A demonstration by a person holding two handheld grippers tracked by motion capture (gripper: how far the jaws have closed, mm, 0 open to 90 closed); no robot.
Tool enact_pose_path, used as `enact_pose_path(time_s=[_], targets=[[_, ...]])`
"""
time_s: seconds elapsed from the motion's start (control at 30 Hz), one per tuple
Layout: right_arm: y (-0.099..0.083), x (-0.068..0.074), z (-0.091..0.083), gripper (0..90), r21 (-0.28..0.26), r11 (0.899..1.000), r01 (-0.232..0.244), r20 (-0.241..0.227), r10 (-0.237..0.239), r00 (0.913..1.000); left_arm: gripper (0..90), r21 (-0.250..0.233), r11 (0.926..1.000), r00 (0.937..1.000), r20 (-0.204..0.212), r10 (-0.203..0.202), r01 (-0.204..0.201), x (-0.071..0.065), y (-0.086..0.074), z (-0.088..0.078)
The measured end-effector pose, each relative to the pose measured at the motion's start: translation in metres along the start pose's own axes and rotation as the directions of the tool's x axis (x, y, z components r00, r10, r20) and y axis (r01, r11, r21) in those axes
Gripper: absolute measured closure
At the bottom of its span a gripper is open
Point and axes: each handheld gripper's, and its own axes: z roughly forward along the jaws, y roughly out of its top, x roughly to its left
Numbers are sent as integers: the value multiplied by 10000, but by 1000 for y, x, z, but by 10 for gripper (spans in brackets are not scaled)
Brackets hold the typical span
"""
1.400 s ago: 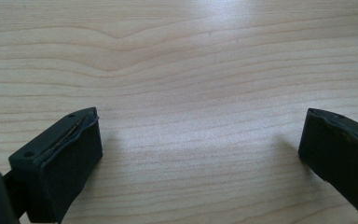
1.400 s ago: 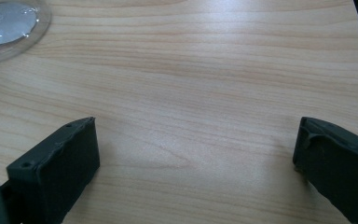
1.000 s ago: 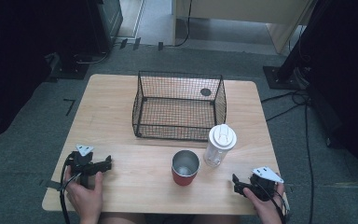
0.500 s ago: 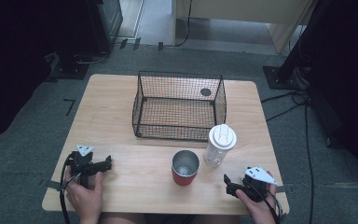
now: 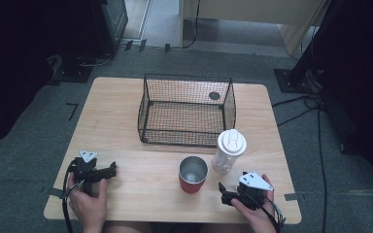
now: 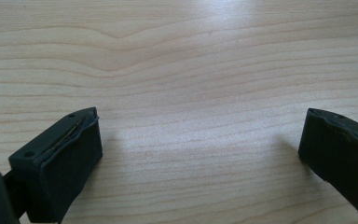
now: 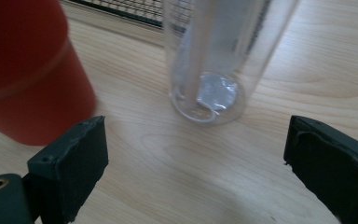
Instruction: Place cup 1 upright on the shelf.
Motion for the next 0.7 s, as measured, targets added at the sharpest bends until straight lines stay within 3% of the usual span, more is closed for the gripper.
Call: enact_pose_path(time_s=[0.23, 0.7], targets=[[6, 17, -2, 61, -91, 9995, 310, -527, -314, 9981, 0, -2, 10000, 10000, -3, 4, -4, 0, 0, 0], [9, 38, -3, 62, -140, 9975, 691, -1018, -702, 9923, 0, -3, 10000, 10000, 7, 16, -16, -1, 0, 0]])
